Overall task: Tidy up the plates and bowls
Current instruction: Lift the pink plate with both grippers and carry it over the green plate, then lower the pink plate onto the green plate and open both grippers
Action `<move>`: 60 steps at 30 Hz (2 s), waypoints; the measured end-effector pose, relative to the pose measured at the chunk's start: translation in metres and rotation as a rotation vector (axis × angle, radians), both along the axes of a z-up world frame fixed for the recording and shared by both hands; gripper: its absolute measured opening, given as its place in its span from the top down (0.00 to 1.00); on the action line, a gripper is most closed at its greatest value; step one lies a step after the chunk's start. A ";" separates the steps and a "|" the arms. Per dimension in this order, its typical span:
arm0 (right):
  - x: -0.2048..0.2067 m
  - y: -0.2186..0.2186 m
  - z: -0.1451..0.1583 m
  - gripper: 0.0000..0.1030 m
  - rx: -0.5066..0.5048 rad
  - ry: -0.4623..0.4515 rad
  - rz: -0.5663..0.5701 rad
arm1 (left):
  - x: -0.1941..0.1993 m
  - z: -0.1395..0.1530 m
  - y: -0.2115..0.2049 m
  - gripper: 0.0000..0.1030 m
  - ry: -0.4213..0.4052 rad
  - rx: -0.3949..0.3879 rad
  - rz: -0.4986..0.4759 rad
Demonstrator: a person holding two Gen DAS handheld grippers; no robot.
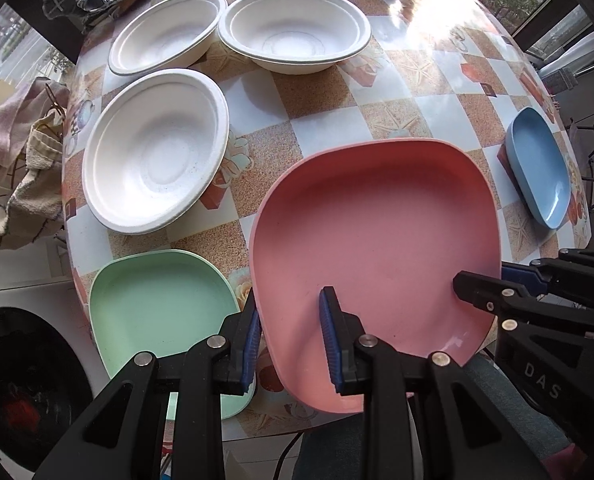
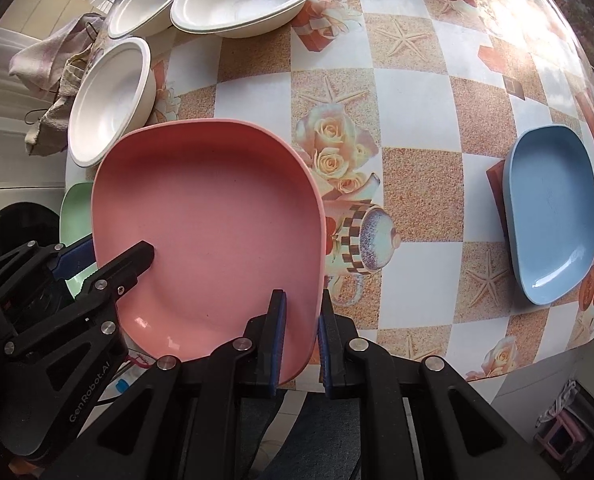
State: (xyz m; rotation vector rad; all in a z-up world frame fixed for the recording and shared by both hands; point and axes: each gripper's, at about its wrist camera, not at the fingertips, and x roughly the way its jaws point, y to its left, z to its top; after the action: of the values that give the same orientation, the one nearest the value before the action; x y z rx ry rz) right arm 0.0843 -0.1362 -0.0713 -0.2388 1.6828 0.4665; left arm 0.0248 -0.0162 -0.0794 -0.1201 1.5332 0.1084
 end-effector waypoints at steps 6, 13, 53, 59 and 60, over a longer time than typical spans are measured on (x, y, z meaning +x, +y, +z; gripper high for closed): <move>-0.007 0.004 0.002 0.83 0.018 -0.008 0.035 | -0.003 0.015 0.014 0.70 -0.024 0.019 0.036; -0.019 0.014 0.002 0.83 0.028 -0.009 0.077 | -0.015 0.012 0.029 0.70 -0.039 0.046 0.077; -0.072 0.153 -0.054 0.83 0.020 0.049 0.338 | -0.060 -0.013 0.111 0.70 0.007 0.145 0.310; -0.075 0.169 -0.066 0.83 0.023 0.064 0.350 | -0.063 -0.018 0.119 0.64 0.016 0.162 0.340; -0.076 0.171 -0.067 0.83 0.029 0.066 0.353 | -0.064 -0.019 0.119 0.57 0.018 0.158 0.344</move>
State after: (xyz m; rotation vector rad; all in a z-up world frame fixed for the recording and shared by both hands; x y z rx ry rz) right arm 0.0084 0.0347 -0.1387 -0.5079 1.7025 0.7671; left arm -0.0388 0.1032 -0.0985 -0.2565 1.5040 0.5040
